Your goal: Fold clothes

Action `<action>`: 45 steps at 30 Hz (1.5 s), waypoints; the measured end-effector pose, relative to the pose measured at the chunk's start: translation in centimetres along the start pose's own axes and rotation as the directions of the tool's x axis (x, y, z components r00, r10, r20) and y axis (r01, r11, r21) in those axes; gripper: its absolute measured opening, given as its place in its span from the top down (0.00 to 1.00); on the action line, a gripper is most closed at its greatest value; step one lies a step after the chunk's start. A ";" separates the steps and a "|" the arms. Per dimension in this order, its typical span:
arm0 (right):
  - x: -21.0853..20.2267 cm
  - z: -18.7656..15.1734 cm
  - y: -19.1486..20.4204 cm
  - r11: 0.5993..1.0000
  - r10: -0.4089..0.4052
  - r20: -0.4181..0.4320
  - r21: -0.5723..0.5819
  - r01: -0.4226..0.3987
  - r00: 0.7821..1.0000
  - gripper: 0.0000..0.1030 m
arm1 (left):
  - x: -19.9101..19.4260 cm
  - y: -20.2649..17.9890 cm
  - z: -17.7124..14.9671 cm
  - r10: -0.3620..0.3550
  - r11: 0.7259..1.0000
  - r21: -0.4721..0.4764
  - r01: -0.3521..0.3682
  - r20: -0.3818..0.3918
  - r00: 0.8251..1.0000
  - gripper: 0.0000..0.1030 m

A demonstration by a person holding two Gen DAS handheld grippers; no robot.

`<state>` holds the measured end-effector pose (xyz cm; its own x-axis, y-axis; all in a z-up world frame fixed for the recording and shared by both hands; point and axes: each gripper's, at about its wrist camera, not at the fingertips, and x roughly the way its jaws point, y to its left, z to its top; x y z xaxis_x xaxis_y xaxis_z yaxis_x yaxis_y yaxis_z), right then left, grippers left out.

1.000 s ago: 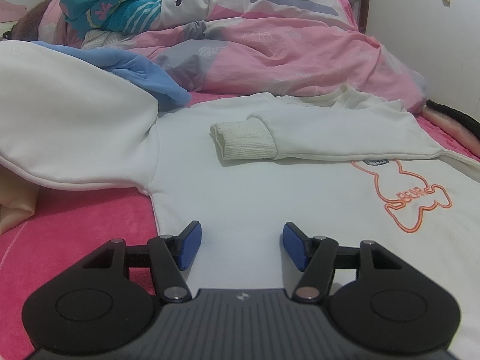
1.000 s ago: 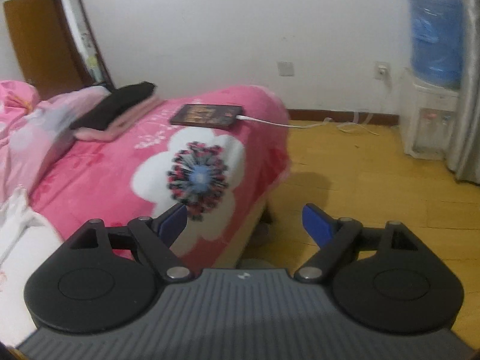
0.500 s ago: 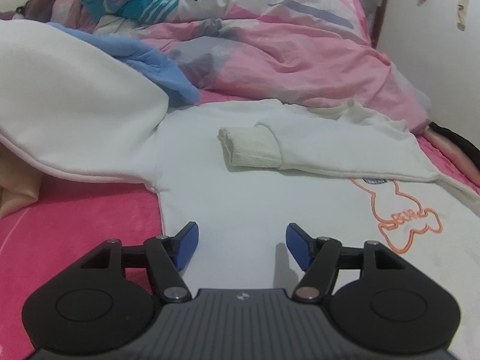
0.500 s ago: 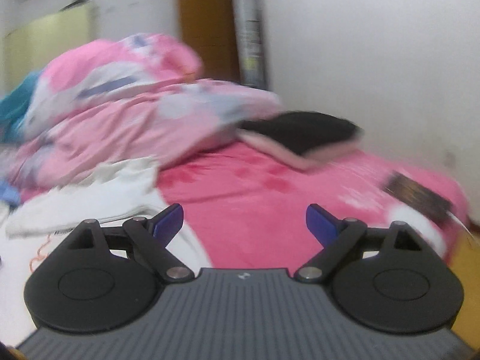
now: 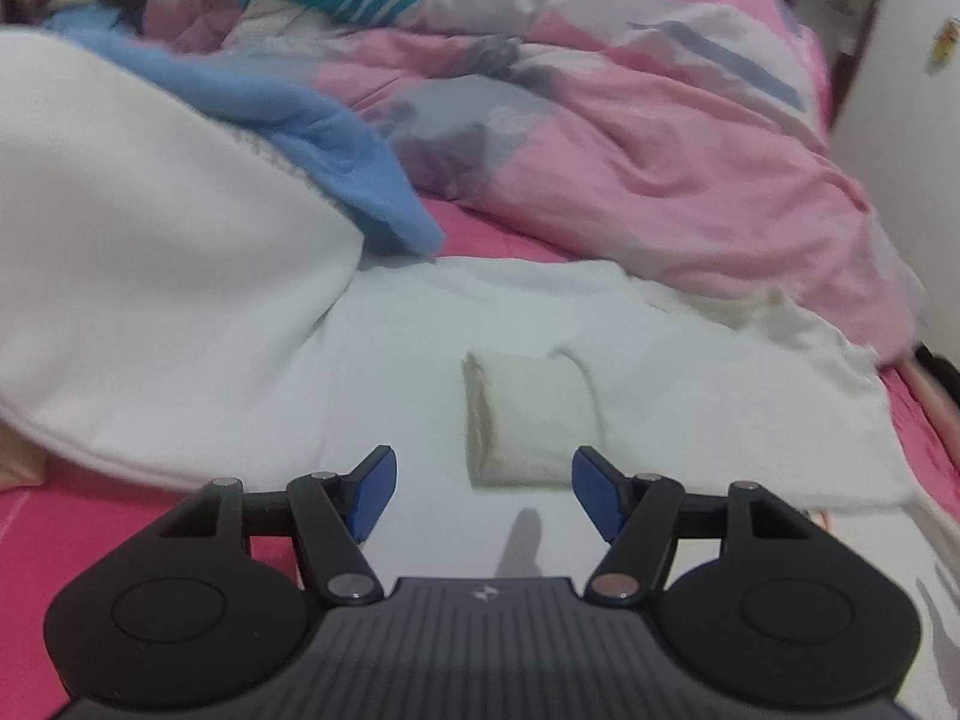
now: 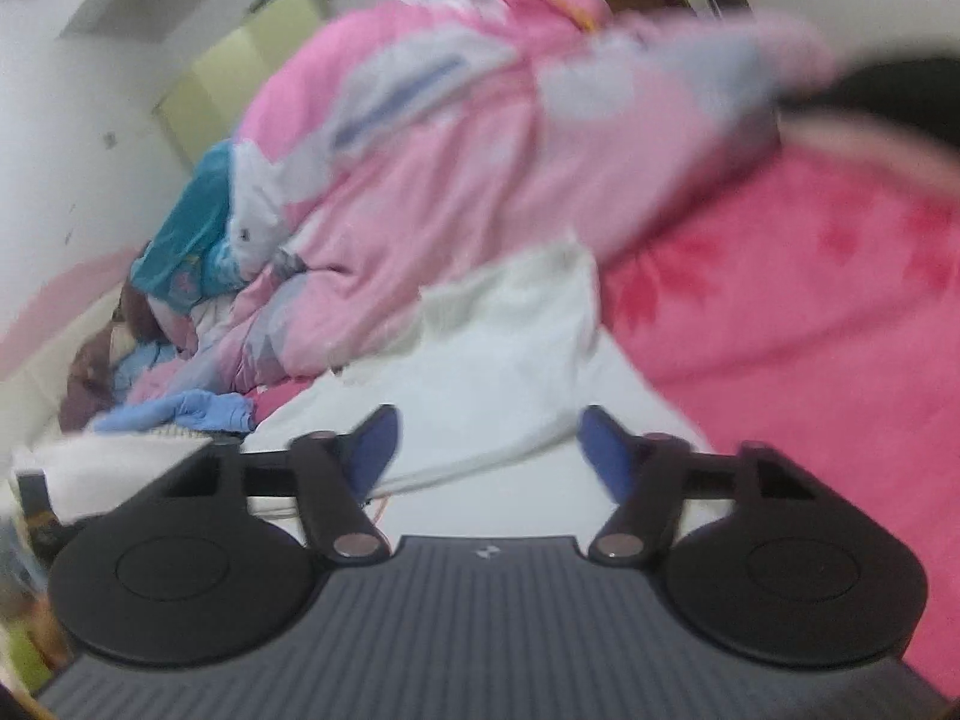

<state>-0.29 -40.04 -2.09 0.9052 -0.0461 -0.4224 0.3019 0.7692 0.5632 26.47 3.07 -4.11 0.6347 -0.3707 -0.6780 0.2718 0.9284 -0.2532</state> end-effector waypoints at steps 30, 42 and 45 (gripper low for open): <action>2.3 -2.6 -6.9 0.973 0.092 0.052 0.210 -0.101 0.994 0.53 | -2.7 -1.2 -1.9 0.127 0.989 -0.095 -0.114 0.148 0.981 0.97; 2.5 -2.8 -6.9 0.976 0.099 0.042 0.190 -0.106 0.994 0.53 | -5.6 -1.5 0.1 0.104 0.990 -0.120 -0.080 0.211 0.972 0.97; 2.7 -2.8 -6.8 0.978 0.101 0.034 0.178 -0.105 0.994 0.53 | -3.0 -0.9 -1.0 0.164 0.984 -0.093 -0.153 0.127 0.978 0.97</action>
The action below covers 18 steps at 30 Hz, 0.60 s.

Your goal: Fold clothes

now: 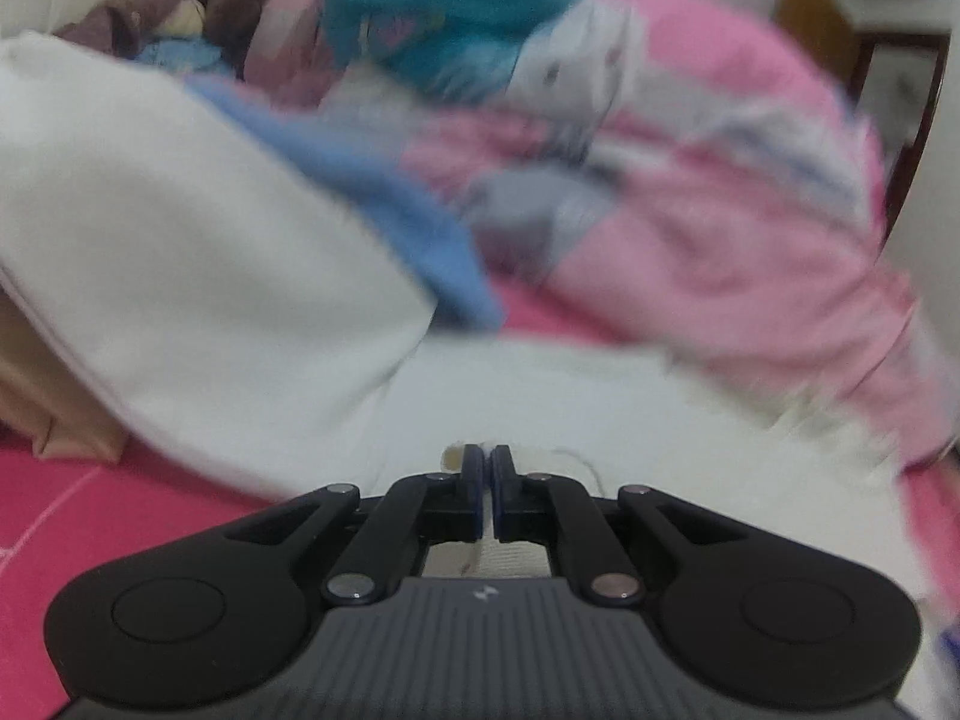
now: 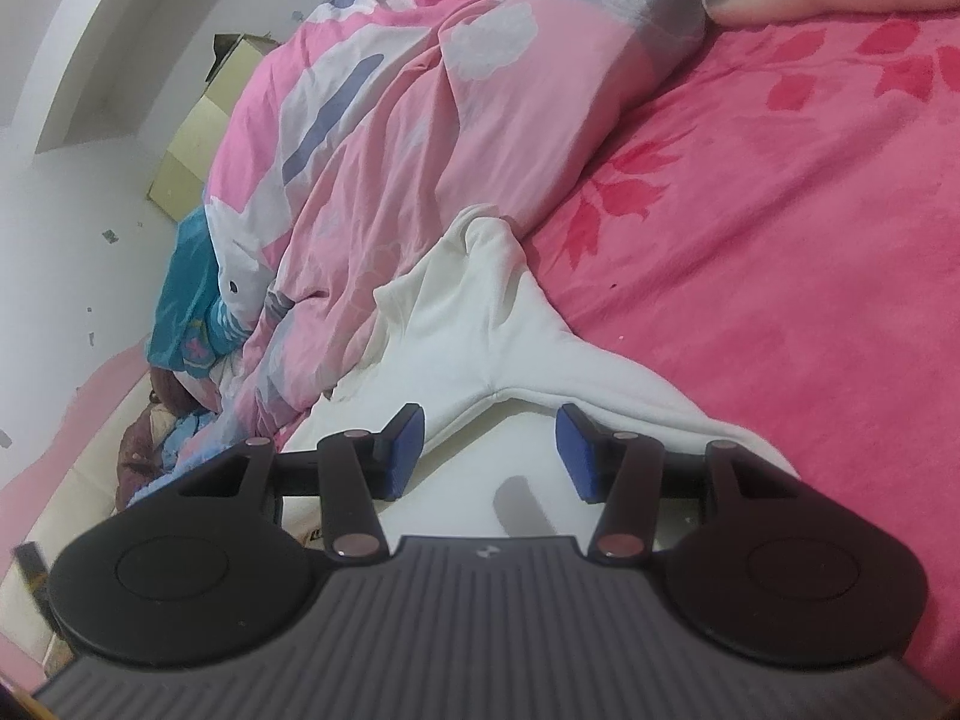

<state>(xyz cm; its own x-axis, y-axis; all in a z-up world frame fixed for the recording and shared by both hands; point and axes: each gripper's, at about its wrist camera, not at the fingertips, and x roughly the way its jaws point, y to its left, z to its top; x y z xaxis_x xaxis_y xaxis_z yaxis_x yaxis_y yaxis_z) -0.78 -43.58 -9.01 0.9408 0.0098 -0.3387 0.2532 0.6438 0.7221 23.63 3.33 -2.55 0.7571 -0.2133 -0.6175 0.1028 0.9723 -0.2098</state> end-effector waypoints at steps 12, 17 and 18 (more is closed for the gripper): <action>0.1 -0.1 0.3 1.000 -0.002 -0.007 -0.024 0.002 1.000 0.52 | 2.3 1.4 -0.1 -0.002 0.998 0.057 0.009 -0.132 0.991 0.69; 0.0 -0.1 0.9 0.998 -0.023 -0.016 -0.057 0.022 1.000 0.52 | 1.2 2.7 0.1 -0.068 0.998 0.008 0.069 -0.100 0.993 0.57; -0.2 -0.1 1.6 0.996 -0.039 -0.019 -0.085 0.037 0.999 0.51 | 1.3 2.6 0.0 -0.081 0.996 0.012 0.083 -0.106 0.991 0.57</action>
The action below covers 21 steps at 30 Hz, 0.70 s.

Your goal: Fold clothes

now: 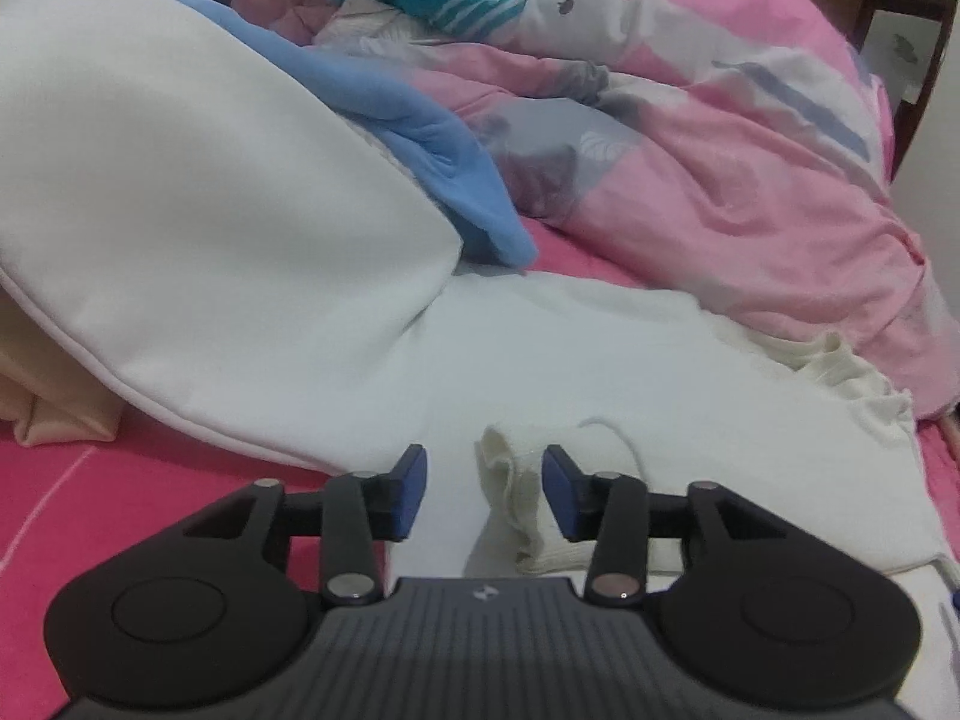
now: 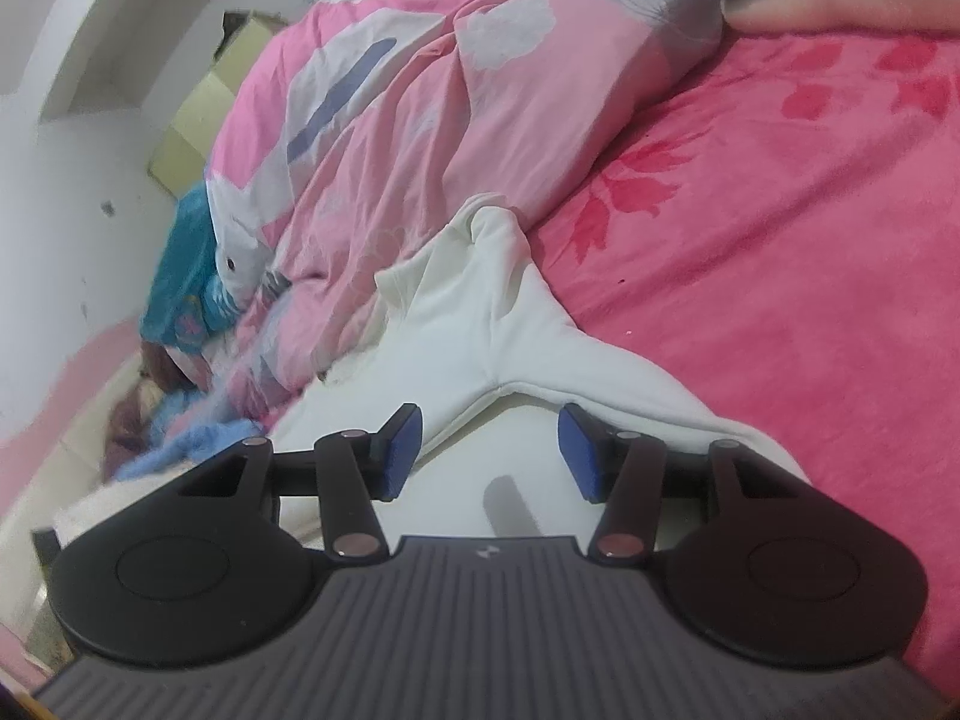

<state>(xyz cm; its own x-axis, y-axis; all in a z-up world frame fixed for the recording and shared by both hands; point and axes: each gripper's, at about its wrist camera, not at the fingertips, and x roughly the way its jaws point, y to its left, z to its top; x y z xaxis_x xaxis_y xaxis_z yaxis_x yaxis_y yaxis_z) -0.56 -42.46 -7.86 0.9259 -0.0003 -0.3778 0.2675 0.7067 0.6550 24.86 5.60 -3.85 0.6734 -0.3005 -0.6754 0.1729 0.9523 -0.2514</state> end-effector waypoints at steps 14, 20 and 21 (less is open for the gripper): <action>12.0 0.3 26.6 0.695 0.118 -0.410 -0.616 -0.371 0.904 0.51 | 1.2 -0.1 -1.7 -0.078 0.993 0.092 0.079 -0.019 0.997 0.61; 23.3 -4.4 31.6 0.386 -0.008 -0.599 -0.740 -0.551 0.800 0.52 | 1.3 0.5 -1.9 -0.099 0.991 0.084 0.100 -0.013 0.995 0.76; 24.4 -4.8 32.0 0.363 -0.016 -0.632 -0.726 -0.584 0.775 0.52 | 1.3 0.5 -2.0 -0.105 0.991 0.087 0.105 -0.010 0.994 0.78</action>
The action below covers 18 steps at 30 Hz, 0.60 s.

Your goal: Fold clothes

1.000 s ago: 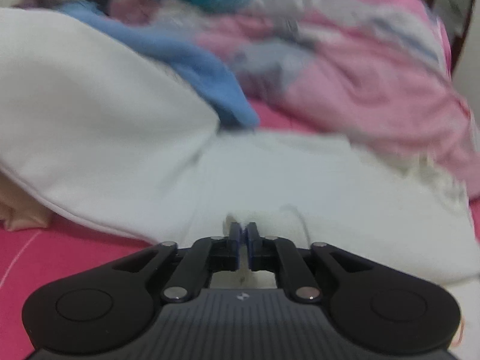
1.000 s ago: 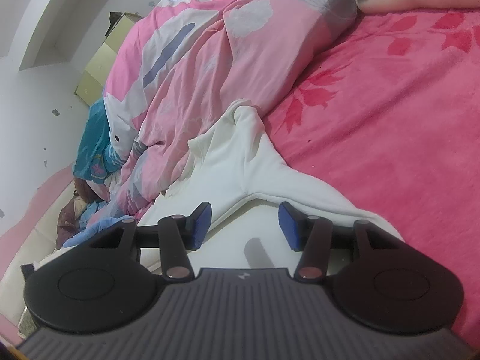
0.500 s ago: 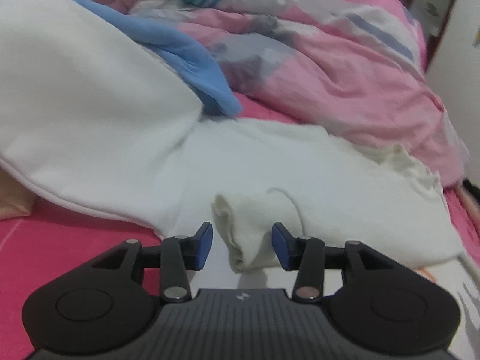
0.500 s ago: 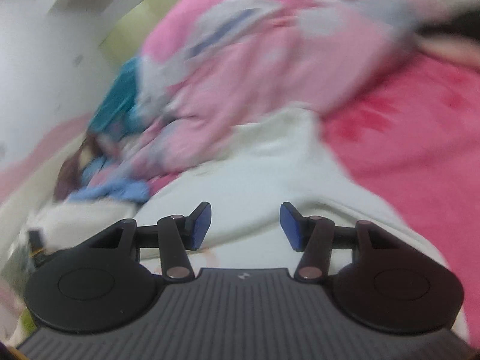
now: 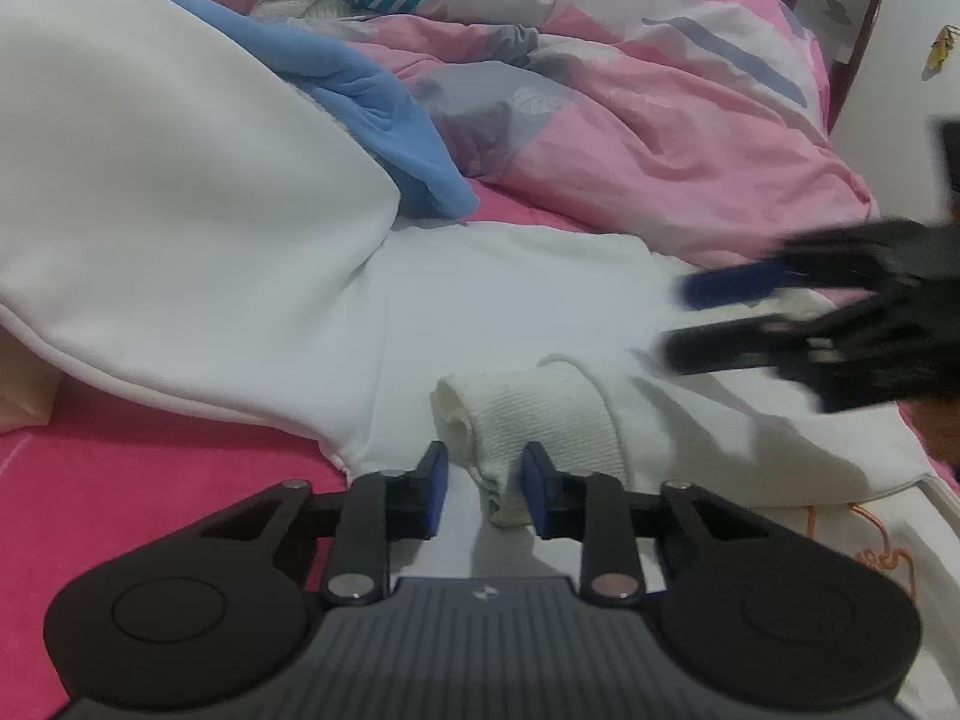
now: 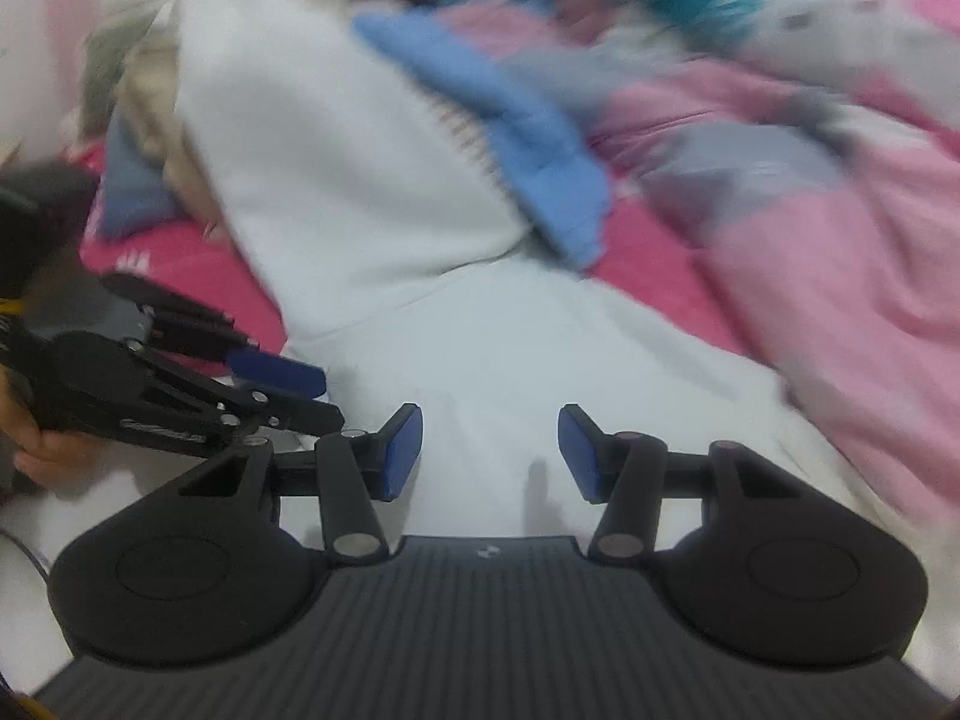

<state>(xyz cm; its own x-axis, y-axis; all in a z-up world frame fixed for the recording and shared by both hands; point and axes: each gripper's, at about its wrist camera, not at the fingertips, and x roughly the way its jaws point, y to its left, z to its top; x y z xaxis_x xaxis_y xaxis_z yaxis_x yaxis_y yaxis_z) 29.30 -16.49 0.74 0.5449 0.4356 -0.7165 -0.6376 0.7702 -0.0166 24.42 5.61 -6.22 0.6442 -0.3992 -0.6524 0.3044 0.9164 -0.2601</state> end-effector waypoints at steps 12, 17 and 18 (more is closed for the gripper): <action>4.7 0.0 1.8 0.985 0.096 -0.173 -0.123 -0.118 0.980 0.96 | 0.0 -0.9 -0.5 0.015 0.998 0.066 -0.017 0.032 0.999 0.91; 2.1 0.1 2.5 0.995 -0.002 -0.026 -0.101 -0.001 1.000 0.98 | -0.4 -0.8 0.4 0.033 0.999 0.038 -0.036 0.085 0.996 0.97; 1.9 0.2 2.3 0.995 -0.030 0.001 -0.091 0.030 1.000 0.98 | -0.5 -0.7 0.8 0.031 0.999 0.028 -0.034 0.098 0.995 0.98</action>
<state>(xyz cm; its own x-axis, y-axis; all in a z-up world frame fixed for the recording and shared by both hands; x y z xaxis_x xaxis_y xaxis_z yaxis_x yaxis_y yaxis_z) 28.95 -13.76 -0.49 0.5641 0.4127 -0.7152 -0.6678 0.7374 -0.1012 24.44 5.14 -5.17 0.7190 -0.3712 -0.5876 0.3019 0.9283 -0.2171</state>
